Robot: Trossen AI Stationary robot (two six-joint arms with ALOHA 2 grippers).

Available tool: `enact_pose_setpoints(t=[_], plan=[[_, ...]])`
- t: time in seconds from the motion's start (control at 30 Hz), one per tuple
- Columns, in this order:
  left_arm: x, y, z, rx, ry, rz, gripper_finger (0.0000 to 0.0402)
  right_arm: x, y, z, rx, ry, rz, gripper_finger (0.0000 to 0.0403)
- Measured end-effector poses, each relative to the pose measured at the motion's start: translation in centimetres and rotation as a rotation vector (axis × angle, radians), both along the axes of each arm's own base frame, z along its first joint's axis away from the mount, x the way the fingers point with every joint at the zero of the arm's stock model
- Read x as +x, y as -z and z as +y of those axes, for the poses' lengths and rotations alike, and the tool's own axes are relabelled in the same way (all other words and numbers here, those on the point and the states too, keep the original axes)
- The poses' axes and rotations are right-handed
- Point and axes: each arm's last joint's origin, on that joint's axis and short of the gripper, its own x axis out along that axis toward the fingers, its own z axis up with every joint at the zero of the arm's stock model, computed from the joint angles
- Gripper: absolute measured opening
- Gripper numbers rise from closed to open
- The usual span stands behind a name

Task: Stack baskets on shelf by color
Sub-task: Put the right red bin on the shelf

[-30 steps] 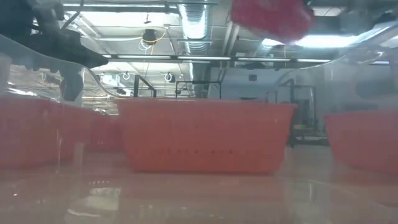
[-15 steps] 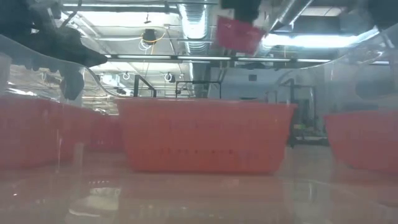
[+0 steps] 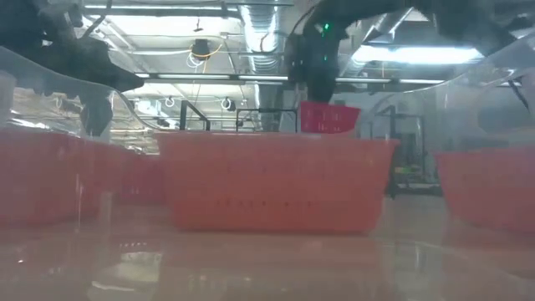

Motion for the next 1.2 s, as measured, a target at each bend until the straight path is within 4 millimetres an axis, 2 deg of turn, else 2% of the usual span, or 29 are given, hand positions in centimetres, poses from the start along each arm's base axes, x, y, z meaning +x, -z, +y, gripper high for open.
enact_pose_setpoints(t=[0.37,0.7,0.93,1.2], plan=[[0.0,0.1,0.0,0.006,0.0,0.005,0.0,0.8,6.2,-3.4,0.01,-0.042,0.135,0.0003],[0.0,0.0,0.0,0.006,0.0,0.006,0.0,-1.1,6.3,-5.6,-0.02,-0.005,0.177,0.0003],[0.0,0.0,0.0,0.015,0.001,0.006,0.0,-1.1,6.9,-6.0,-0.008,0.004,0.148,0.0004],[0.0,0.0,0.0,0.043,0.002,0.008,0.0,-0.8,7.1,-5.8,-0.011,0.042,0.151,0.0069]])
